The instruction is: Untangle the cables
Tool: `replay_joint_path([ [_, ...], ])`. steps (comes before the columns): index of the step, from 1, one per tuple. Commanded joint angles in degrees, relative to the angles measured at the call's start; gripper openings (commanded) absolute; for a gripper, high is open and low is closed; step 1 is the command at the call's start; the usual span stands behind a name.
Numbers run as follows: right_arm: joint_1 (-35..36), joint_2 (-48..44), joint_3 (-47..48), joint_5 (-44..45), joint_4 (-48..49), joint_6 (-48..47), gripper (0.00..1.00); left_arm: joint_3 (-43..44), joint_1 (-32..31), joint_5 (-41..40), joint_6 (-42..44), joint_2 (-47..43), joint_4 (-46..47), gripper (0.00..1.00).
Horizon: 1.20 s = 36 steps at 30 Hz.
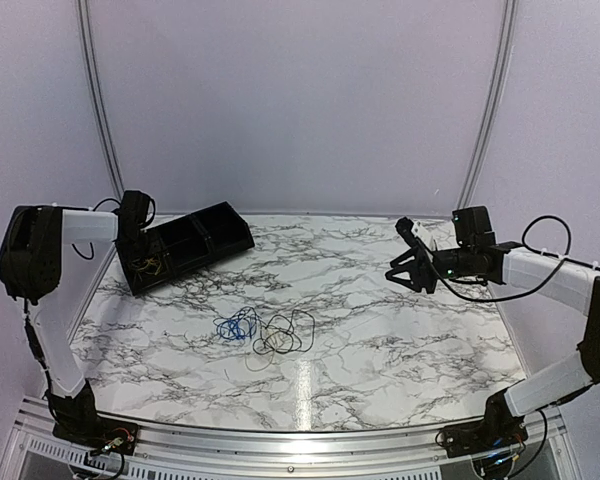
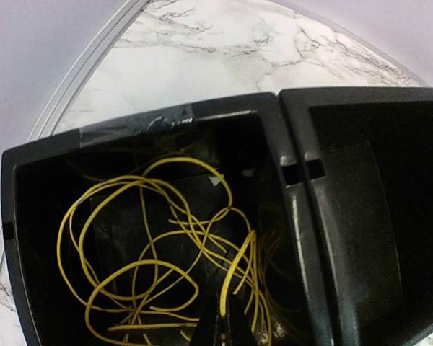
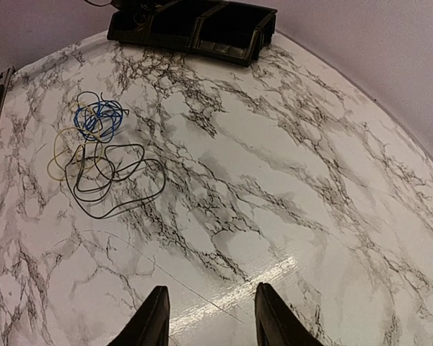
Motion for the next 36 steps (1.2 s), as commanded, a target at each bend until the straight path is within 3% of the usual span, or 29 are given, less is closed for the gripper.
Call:
replay_joint_path([
  [1,-0.28,1.32,2.47,0.15,-1.31,-0.75,0.41,-2.02,0.36,-2.27,0.06,-2.31,-0.89,0.0],
  [7,-0.29,1.56,3.02,0.08,-2.38,-1.27,0.41,-2.01,0.44,-1.65,1.5,-3.1,-1.04,0.03],
  [13,-0.29,1.05,2.93,0.27,-2.28,-1.24,0.41,0.61,0.44,-1.8,1.47,-5.49,-3.59,0.3],
  [17,-0.3,0.96,2.94,0.32,-2.28,-1.37,0.41,1.82,0.44,-2.42,2.34,-7.86,-6.08,0.42],
  [21,-0.33,1.01,3.18,0.6,-2.58,-1.86,0.41,1.23,0.44,-2.45,3.13,-11.39,-6.79,0.46],
  [24,-0.29,0.73,3.28,1.0,-2.91,-2.42,0.41,0.14,-0.25,3.46,4.78,-14.61,-6.07,0.46],
  [27,-0.24,0.38,3.15,1.45,-2.82,-2.81,0.41,-1.62,-4.16,9.26,9.9,-19.07,-3.87,0.46],
  [31,-0.29,0.86,2.88,1.55,-2.55,-2.95,0.41,-6.07,-13.61,6.88,15.03,-25.91,-1.0,0.52],
  [32,-0.36,1.18,2.86,1.4,-2.54,-2.93,0.41,-7.63,-15.54,6.91,15.74,-27.76,0.57,0.6],
  [34,-0.24,2.18,2.77,0.82,-2.22,-2.72,0.41,-11.7,-19.0,8.56,17.1,-31.28,4.33,0.96],
  [36,0.08,3.28,3.38,0.31,-1.6,-1.42,0.41,-15.34,-20.42,12.86,16.61,-33.95,8.05,0.99],
])
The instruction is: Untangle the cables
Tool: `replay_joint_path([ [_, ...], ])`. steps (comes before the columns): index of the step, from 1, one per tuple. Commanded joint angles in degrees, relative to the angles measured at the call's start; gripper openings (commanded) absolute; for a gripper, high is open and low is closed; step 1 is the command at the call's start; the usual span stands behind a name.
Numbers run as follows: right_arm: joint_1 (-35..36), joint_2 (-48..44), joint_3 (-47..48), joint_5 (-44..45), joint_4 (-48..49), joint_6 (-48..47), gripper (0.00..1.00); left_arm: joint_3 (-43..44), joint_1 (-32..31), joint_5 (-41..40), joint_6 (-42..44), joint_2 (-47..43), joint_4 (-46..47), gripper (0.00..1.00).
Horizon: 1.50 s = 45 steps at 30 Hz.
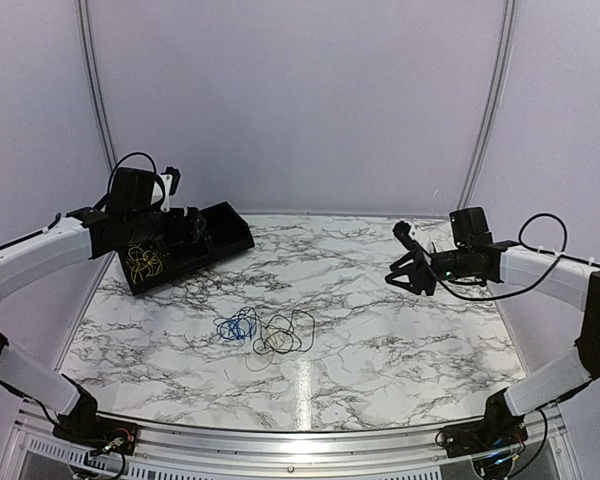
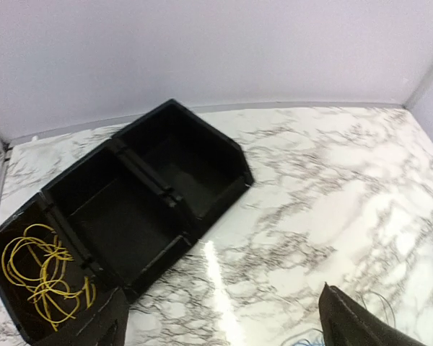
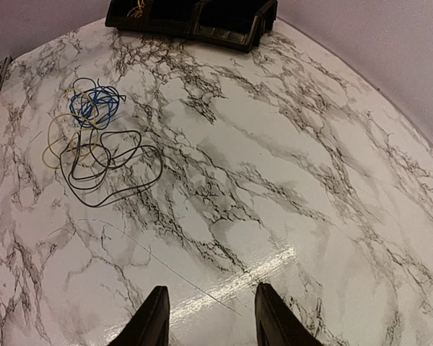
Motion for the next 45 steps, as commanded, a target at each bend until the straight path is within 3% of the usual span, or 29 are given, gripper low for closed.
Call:
replay_joint_path([
  [1,0.51,2.15,3.54,-1.17,0.32,1.52,0.41,-6.5,-2.22,6.99,2.49,-5.31,7.22,0.99],
  [4,3.88,3.76,6.75,-2.85,-0.29,3.88,0.41,-5.13,-2.25,7.39,2.89,-4.44,6.58,0.99],
  [6,7.86,6.32,10.61,-1.17,-3.06,1.79,0.41,-3.55,-2.35,12.61,5.64,-4.06,6.57,0.99],
  [10,16.42,13.28,19.17,1.8,-8.96,-0.21,0.4,-4.86,-2.62,17.37,0.38,-4.42,13.74,0.99],
  [14,23.02,21.37,26.92,0.38,-12.42,1.37,0.38,-10.65,-1.92,7.22,-1.2,-6.23,19.86,0.99],
  [19,28.92,31.24,37.44,-0.22,-16.72,1.48,0.37,-9.83,3.09,-11.87,-7.4,-4.75,10.84,0.99],
  [21,30.63,34.66,41.65,-0.14,-18.23,1.77,0.38,-7.92,5.53,-9.18,-10.63,-4.09,7.22,0.99],
  [24,33.34,38.16,43.93,-1.59,-19.95,2.32,0.41,-9.07,7.95,0.05,-9.94,-5.5,12.24,0.99],
  [30,37.35,40.98,44.41,2.62,-21.08,2.29,0.46,-15.46,9.99,9.31,-11.73,-9.39,20.03,0.99],
  [36,38.07,42.38,43.96,3.86,-20.85,3.07,0.47,-15.03,9.98,16.3,-10.43,-8.92,20.98,0.88],
  [38,38.16,42.85,44.04,5.4,-20.39,3.97,0.41,-15.0,9.98,17.94,-8.3,-8.92,20.86,0.83],
  [42,38.2,42.35,44.03,6.84,-19.6,5.57,0.18,-14.53,9.91,20.36,-5.63,-8.25,20.37,0.74],
  [45,38.2,40.94,43.19,10.47,-18.09,6.5,0.17,-14.41,9.82,20.82,-5.87,-7.91,20.75,0.73],
])
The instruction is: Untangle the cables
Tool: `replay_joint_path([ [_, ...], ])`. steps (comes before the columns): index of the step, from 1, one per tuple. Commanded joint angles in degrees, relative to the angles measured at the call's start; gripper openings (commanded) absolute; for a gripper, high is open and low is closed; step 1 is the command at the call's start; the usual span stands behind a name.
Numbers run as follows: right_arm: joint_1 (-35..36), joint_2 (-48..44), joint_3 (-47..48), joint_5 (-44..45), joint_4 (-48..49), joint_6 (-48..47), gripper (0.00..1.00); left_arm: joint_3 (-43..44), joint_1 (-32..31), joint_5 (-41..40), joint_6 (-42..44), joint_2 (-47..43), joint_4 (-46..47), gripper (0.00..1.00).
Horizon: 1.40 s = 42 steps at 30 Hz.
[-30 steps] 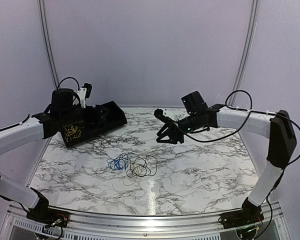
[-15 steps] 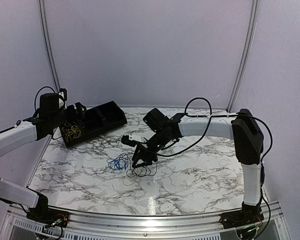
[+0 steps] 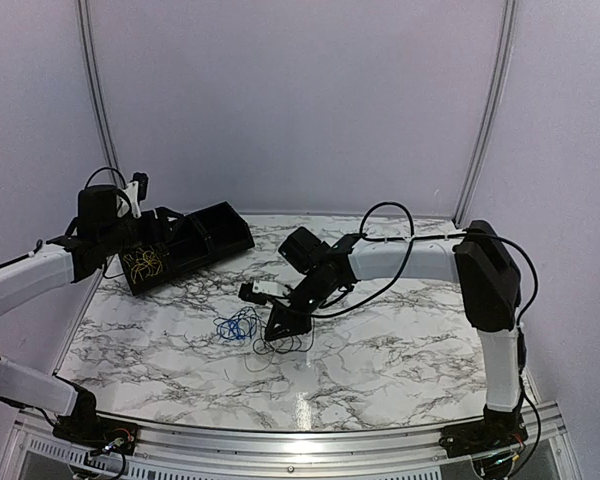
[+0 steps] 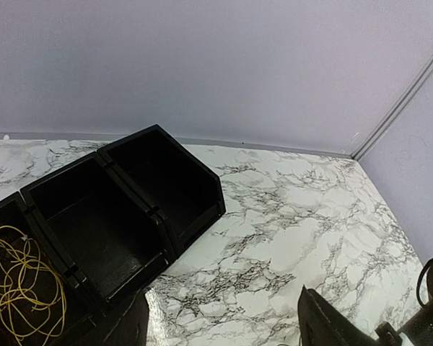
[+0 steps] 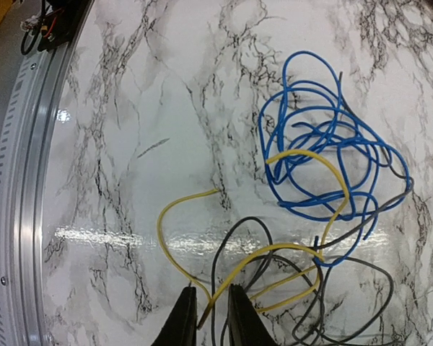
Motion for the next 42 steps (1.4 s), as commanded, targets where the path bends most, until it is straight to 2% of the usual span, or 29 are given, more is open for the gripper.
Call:
replay_joint_path([
  [1,0.09,-1.54,0.79,5.71,1.99,1.96,0.16,0.65,-0.1,3.1,1.85,0.3,2.0,0.74],
  [4,0.09,-2.74,-0.18,6.36,2.52,1.74,0.01,0.75,-0.48,4.06,3.08,0.86,2.03,0.74],
  [5,0.09,-3.18,-0.4,6.05,2.57,1.92,0.0,0.78,-0.81,4.29,3.62,0.88,2.03,0.73],
  [7,0.08,-4.54,-0.34,4.7,1.96,1.97,0.0,0.74,-1.97,2.61,5.0,0.71,1.8,0.74],
  [9,0.0,-7.24,-0.7,3.0,1.81,1.56,0.0,1.31,-4.29,-1.87,6.03,0.78,-0.68,0.79],
  [13,-0.05,-11.53,0.1,2.62,1.34,1.37,0.0,1.23,-13.53,-9.33,11.31,-2.23,-4.1,0.84],
  [15,-0.09,-12.63,0.82,3.12,0.75,1.5,0.0,0.34,-16.29,-9.5,10.92,-4.34,-3.74,0.83],
  [18,-0.68,-14.74,-0.67,3.63,1.97,2.35,0.0,-5.43,-18.21,-6.98,6.65,-7.77,1.8,0.8],
  [21,-1.31,-16.11,-2.8,3.35,4.4,3.65,0.0,-15.33,-22.53,-6.66,1.24,-10.23,14.24,0.77],
  [24,-1.65,-15.24,-1.89,3.16,4.07,4.08,0.0,-20.15,-28.71,-10.51,-0.63,-9.87,21.84,0.77],
  [26,-1.92,-14.58,-1.28,2.54,4.03,4.45,0.0,-20.82,-32.13,-14.78,-1.35,-7.78,23.13,0.76],
  [29,-1.9,-14.07,-0.83,2.29,4.18,4.81,0.0,-21.78,-34.66,-16.26,-2.8,-3.76,27.1,0.75],
  [33,-1.81,-14.09,-0.84,2.15,4.05,4.79,0.0,-21.2,-35.19,-16.91,-6.23,1.95,30.82,0.72],
  [39,-1.86,-14.86,-0.35,1.3,4.29,4.5,0.0,-17.19,-35.31,-16.25,-6.84,14.13,38.29,0.71],
  [42,-1.89,-15.73,0.33,0.54,4.12,4.56,0.0,-16.11,-35.33,-14.85,-10.07,20.2,45.83,0.7],
])
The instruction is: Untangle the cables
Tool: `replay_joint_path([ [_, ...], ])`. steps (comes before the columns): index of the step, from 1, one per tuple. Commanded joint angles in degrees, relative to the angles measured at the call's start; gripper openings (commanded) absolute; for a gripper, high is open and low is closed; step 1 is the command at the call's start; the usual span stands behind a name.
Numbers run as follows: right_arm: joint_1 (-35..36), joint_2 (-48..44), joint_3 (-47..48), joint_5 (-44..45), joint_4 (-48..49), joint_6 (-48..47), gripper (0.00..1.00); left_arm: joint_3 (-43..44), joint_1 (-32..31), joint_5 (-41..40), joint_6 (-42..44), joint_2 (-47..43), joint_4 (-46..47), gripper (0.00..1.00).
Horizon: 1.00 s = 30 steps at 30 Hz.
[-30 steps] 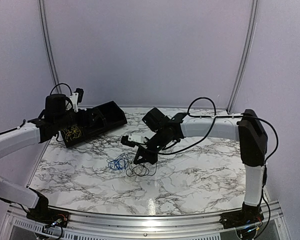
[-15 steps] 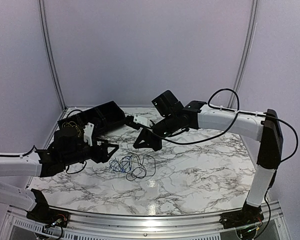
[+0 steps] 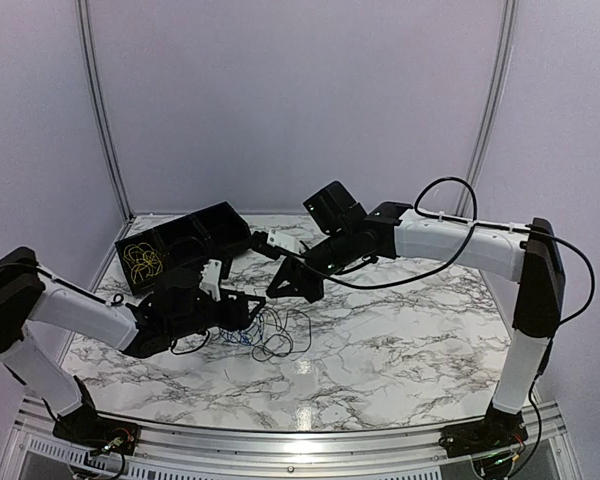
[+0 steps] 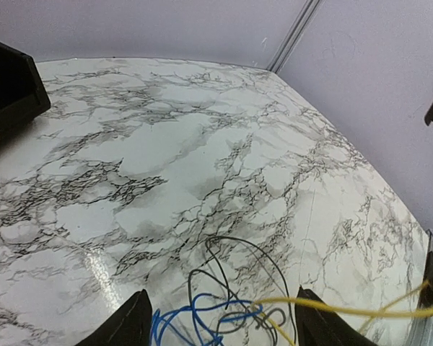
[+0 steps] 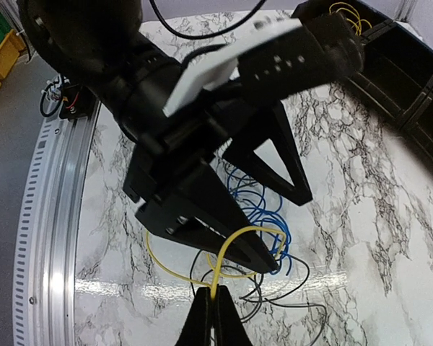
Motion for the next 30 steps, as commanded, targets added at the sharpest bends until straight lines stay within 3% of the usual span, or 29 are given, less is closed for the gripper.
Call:
replay_joint_path([
  [1,-0.17,-1.46,2.56,-1.89,0.63,0.82,0.0,2.74,-0.26,1.23,-4.77,7.97,14.46,0.67],
  [7,-0.34,-4.85,7.15,-1.79,-1.46,-0.61,0.0,6.3,-1.31,0.81,-9.41,20.65,19.04,0.57],
  [15,-3.0,-8.36,23.2,-3.91,-6.94,-0.97,0.0,7.1,-2.4,0.02,-10.62,27.21,20.19,0.54],
  [24,-7.72,-9.64,24.86,-5.79,-8.62,-2.25,0.0,5.79,-2.44,-0.61,-9.34,25.8,20.32,0.54],
  [30,-8.66,-11.53,20.42,-4.65,-8.84,-3.94,0.0,4.74,-2.38,0.14,-8.89,21.71,20.75,0.57],
])
